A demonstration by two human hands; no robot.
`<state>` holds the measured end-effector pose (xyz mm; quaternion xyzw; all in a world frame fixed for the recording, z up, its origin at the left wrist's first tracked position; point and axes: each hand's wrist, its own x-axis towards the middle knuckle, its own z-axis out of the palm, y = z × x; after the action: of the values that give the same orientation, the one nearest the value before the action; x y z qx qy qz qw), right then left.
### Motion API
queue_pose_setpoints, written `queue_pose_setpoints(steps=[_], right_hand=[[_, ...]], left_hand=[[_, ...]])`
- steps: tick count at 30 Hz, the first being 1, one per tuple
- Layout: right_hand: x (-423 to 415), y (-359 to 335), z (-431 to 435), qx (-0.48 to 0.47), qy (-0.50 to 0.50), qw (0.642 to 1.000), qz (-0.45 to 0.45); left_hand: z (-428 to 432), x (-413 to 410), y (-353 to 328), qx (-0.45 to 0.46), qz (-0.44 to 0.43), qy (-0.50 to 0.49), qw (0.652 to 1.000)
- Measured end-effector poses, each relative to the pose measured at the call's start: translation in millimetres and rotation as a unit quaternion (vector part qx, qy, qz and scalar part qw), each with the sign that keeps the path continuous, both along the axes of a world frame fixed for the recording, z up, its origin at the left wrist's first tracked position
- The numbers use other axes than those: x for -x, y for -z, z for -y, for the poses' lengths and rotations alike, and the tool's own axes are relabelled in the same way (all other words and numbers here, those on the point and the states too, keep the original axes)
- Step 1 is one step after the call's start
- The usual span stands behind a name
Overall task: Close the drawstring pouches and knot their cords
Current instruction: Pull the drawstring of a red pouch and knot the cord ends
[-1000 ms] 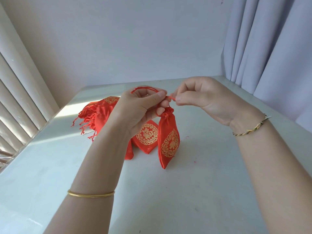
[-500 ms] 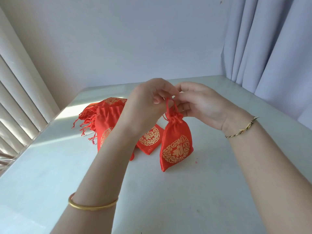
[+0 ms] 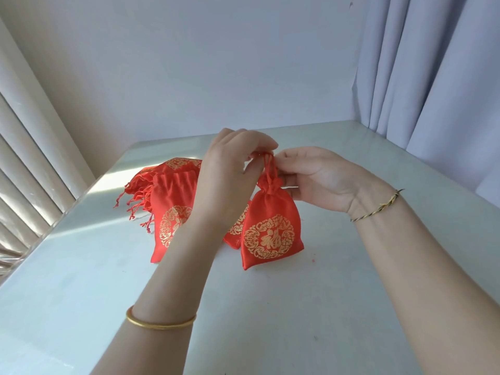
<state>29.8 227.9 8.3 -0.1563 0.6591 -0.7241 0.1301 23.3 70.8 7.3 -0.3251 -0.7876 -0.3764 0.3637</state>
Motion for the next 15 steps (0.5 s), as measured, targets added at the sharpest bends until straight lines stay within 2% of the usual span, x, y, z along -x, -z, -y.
queue_pose_setpoints(steps=[5, 10, 15], right_hand=[[4.1, -2.4, -1.5, 0.037, 0.04, 0.997, 0.052], [3.6, -3.0, -6.2, 0.037, 0.11, 0.993, 0.036], [4.0, -1.5, -10.5, 0.006, 0.197, 0.98, 0.025]], left_hand=[[0.1, 1.8, 1.4, -0.011, 0.033, 0.008, 0.999], [5.4, 4.6, -0.4, -0.066, 0.166, 0.049, 0.983], [15.0, 9.0, -1.1, -0.072, 0.241, 0.024, 0.968]])
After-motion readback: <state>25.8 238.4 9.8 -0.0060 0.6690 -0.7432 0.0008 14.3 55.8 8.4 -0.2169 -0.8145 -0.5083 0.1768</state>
